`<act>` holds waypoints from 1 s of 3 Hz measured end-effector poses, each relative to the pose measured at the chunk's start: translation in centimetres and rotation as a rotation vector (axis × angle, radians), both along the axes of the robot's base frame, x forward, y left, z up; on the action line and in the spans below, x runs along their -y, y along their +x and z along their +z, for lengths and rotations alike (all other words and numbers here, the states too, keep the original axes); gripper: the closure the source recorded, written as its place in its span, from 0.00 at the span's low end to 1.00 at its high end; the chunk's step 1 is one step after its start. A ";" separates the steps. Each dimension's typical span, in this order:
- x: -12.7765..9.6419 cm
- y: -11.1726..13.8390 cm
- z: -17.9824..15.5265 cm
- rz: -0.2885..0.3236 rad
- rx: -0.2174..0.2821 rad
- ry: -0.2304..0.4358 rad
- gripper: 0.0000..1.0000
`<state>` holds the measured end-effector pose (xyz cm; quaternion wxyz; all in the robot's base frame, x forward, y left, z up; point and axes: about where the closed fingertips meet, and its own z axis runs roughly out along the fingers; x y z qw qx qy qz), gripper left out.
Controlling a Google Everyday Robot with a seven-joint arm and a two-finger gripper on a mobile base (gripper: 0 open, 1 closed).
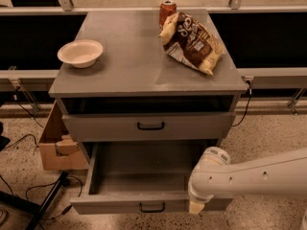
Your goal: Open middle drawer
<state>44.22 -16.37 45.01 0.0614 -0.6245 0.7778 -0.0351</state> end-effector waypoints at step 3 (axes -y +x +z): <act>-0.4 -0.6 -1.7 0.021 -0.008 0.049 0.00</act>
Offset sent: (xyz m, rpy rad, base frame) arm -0.0005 -0.0001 -0.0005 -0.0002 0.0013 0.0001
